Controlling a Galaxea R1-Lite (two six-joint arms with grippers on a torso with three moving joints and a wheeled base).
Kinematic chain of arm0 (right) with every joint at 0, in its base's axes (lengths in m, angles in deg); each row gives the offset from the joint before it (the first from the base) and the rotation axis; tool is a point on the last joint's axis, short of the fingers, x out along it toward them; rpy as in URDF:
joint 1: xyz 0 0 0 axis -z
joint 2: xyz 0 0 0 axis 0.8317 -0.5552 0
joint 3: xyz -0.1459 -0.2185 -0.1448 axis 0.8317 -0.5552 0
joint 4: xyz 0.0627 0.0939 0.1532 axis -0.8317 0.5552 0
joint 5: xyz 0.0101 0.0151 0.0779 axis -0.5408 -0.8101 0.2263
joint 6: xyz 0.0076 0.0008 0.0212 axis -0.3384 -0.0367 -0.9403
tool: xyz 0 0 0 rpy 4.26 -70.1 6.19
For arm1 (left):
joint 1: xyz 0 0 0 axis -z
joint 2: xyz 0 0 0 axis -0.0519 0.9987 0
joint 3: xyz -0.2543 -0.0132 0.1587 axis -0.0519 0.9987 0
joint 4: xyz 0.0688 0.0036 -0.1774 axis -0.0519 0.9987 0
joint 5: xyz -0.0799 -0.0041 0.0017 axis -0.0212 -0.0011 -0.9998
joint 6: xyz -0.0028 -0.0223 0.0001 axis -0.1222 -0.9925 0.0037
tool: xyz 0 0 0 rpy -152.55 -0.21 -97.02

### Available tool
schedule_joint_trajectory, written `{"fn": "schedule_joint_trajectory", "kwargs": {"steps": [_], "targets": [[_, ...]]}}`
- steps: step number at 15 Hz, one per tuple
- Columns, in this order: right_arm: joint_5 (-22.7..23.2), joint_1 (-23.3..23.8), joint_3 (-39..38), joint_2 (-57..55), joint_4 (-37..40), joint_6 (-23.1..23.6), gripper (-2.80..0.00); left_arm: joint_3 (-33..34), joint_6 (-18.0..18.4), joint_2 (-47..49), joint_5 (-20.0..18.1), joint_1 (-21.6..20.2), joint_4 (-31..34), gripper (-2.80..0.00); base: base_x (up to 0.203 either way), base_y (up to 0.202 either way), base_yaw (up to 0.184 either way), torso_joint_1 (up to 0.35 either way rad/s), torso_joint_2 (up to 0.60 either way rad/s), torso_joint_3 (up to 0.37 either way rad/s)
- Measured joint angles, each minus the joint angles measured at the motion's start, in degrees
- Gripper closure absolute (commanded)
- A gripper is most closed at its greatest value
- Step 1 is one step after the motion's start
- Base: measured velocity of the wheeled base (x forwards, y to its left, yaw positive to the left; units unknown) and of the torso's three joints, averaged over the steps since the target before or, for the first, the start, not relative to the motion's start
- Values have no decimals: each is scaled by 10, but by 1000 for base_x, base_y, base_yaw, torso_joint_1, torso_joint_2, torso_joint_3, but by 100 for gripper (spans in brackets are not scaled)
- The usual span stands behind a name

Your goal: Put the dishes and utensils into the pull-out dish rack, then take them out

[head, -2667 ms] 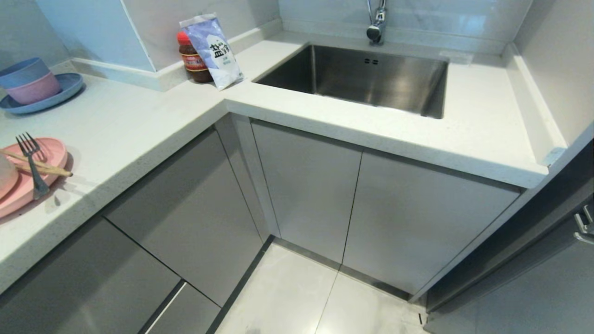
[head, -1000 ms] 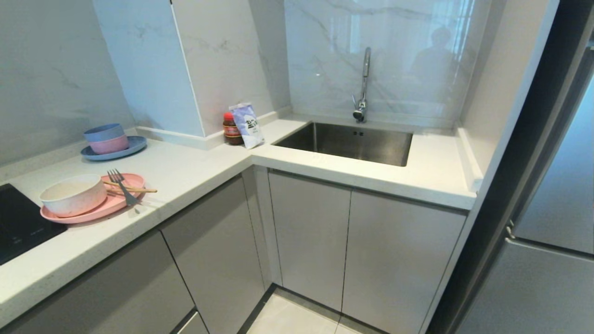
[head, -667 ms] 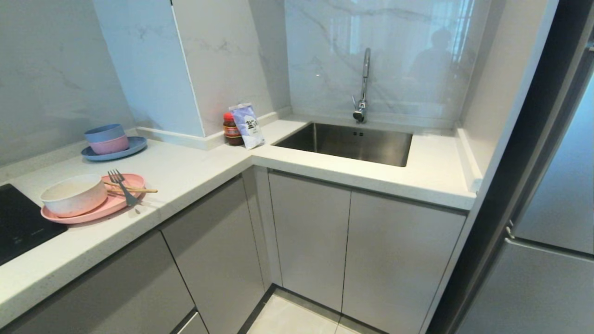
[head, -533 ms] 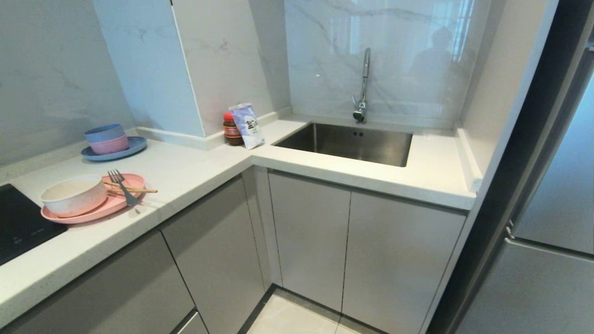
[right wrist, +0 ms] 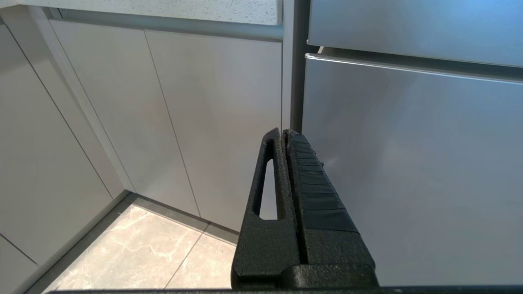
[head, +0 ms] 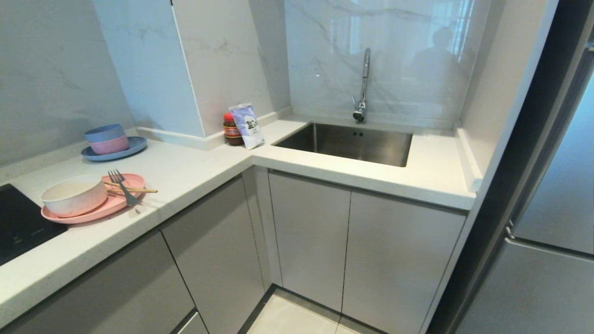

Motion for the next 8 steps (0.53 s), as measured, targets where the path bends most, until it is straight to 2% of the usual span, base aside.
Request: {"fn": "schedule_joint_trajectory", "kwargs": {"steps": [8], "targets": [[0, 0, 0, 0, 0, 0, 0, 0, 0, 0, 0, 0, 0, 0, 0, 0, 0, 0, 0, 0]]}}
